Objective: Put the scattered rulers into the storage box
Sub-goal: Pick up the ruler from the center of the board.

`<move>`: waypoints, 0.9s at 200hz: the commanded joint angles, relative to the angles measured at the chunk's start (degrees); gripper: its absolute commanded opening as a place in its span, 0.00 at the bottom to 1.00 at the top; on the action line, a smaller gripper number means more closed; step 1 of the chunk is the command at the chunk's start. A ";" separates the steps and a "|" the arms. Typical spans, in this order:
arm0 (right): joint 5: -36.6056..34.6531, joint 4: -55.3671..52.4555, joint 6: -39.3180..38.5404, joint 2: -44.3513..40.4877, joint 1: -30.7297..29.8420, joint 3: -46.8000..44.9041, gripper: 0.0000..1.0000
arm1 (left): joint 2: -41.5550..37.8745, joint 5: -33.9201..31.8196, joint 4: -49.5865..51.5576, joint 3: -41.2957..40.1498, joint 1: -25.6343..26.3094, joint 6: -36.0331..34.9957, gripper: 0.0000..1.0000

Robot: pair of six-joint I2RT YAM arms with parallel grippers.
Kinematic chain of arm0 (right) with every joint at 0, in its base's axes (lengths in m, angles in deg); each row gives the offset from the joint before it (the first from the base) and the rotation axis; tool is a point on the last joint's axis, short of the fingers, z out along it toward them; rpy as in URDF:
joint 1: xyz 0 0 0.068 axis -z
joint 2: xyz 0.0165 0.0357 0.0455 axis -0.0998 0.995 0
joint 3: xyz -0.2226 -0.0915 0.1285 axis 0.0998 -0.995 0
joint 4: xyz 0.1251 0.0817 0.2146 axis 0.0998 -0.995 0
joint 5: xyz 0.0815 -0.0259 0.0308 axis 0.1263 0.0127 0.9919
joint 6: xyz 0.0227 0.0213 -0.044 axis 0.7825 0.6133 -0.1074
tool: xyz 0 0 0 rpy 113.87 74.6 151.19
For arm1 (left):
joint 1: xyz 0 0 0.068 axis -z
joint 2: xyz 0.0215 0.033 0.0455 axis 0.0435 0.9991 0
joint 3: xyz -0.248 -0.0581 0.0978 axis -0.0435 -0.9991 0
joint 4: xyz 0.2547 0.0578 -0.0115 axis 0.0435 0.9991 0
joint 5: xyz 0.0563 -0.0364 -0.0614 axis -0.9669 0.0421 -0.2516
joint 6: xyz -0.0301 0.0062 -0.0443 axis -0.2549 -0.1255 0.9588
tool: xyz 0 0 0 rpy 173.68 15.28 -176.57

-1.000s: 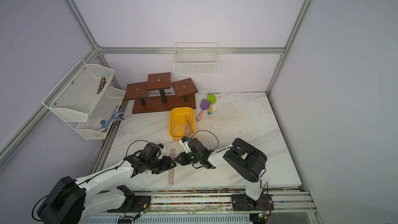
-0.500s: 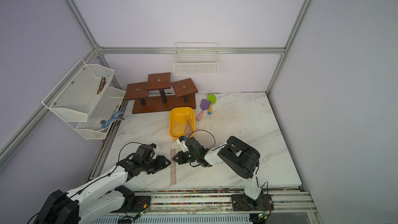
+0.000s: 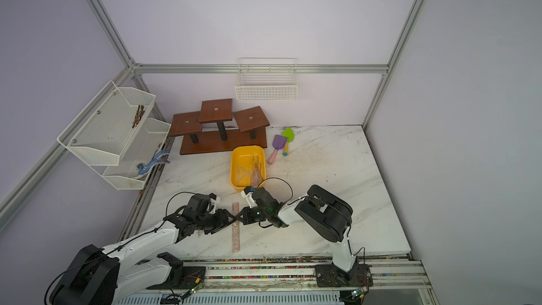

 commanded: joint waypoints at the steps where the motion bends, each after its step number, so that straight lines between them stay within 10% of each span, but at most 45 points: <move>1: -1.08 -0.59 -1.41 0.49 -0.31 -0.88 0.05 | 2.06 0.33 -1.04 -0.80 -0.05 -0.80 0.57; 108: -2.48 -1.22 -1.86 1.50 -0.36 -2.66 0.05 | 5.41 1.03 -5.51 -1.88 0.26 0.33 0.56; 180: -2.75 -1.40 -1.51 2.22 -0.11 -3.80 0.04 | 8.24 1.12 -8.97 -2.14 1.59 0.70 0.39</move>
